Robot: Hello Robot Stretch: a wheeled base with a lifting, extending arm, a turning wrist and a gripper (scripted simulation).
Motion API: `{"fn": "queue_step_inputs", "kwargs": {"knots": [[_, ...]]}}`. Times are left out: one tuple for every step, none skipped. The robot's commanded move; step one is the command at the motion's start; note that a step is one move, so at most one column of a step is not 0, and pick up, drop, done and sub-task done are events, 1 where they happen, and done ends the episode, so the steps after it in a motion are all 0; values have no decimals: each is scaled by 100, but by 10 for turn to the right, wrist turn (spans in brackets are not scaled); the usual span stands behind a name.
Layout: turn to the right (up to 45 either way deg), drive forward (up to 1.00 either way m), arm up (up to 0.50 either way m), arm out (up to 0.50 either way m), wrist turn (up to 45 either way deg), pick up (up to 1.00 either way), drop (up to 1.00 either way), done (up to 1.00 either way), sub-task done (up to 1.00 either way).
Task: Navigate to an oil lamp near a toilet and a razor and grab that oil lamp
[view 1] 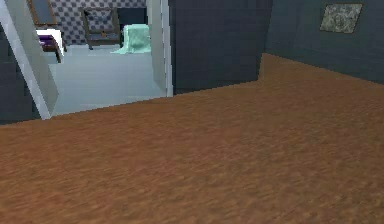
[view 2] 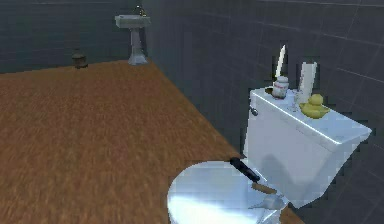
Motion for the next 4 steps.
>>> {"fn": "queue_step_inputs", "kwargs": {"knots": [[0,5,0,0,0,0,0,0,0],[300,0,0,0,0,0,0,0,0],[0,0,50,0,0,0,0,0,0],[0,0,12,0,0,0,0,0,0]]}}
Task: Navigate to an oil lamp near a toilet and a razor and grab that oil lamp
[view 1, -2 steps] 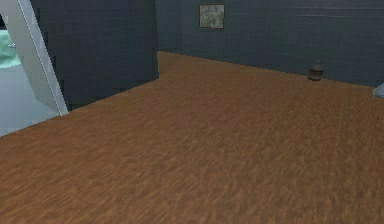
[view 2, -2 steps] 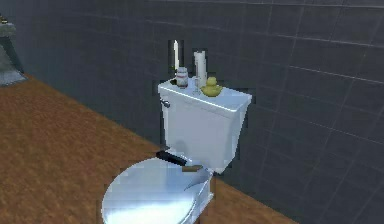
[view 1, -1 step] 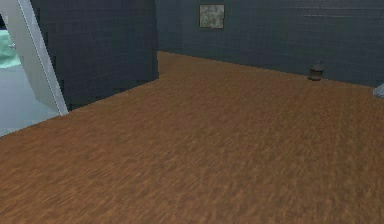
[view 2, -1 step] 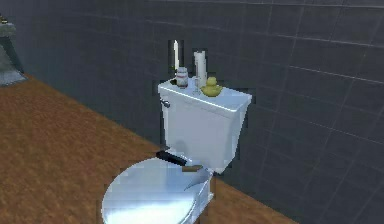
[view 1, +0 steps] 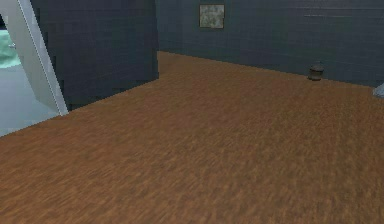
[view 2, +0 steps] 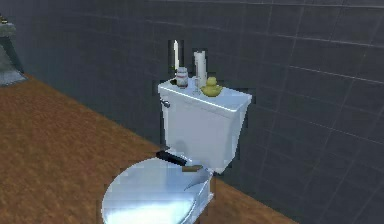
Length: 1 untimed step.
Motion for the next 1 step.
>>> {"fn": "queue_step_inputs", "kwargs": {"knots": [[0,0,0,42,0,0,0,0,0]]}}
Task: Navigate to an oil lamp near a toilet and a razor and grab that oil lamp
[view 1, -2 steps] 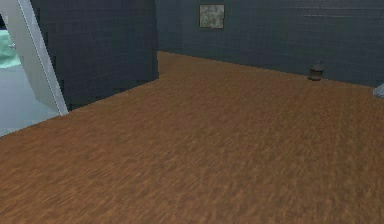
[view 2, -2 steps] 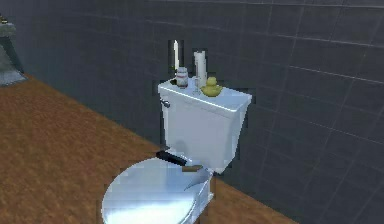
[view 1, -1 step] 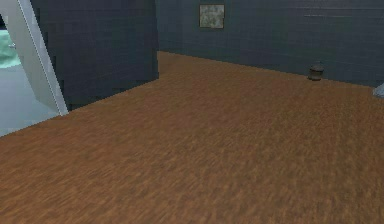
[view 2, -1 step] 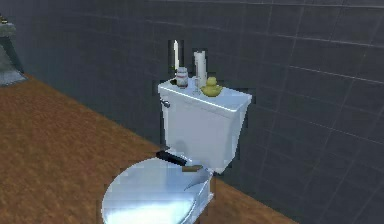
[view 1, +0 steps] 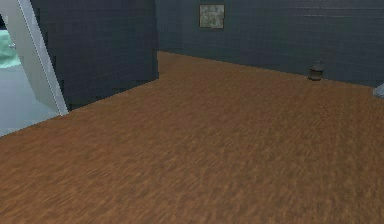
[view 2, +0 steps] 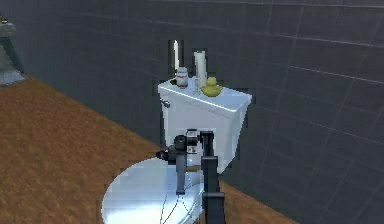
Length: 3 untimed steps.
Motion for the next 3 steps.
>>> {"fn": "queue_step_inputs", "kwargs": {"knots": [[0,0,0,0,450,0,0,0,0],[0,0,0,0,450,0,0,0,0],[0,0,0,0,450,0,0,0,0]]}}
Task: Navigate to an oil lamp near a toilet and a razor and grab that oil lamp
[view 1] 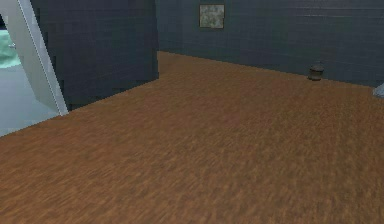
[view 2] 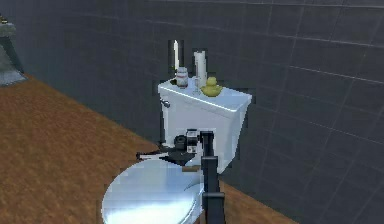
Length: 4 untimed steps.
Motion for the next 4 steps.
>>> {"fn": "queue_step_inputs", "kwargs": {"knots": [[0,0,0,0,420,0,0,0,0],[0,0,-30,0,0,0,0,0,0],[0,0,0,0,0,100,0,0,0],[0,0,10,0,0,0,0,0,0]]}}
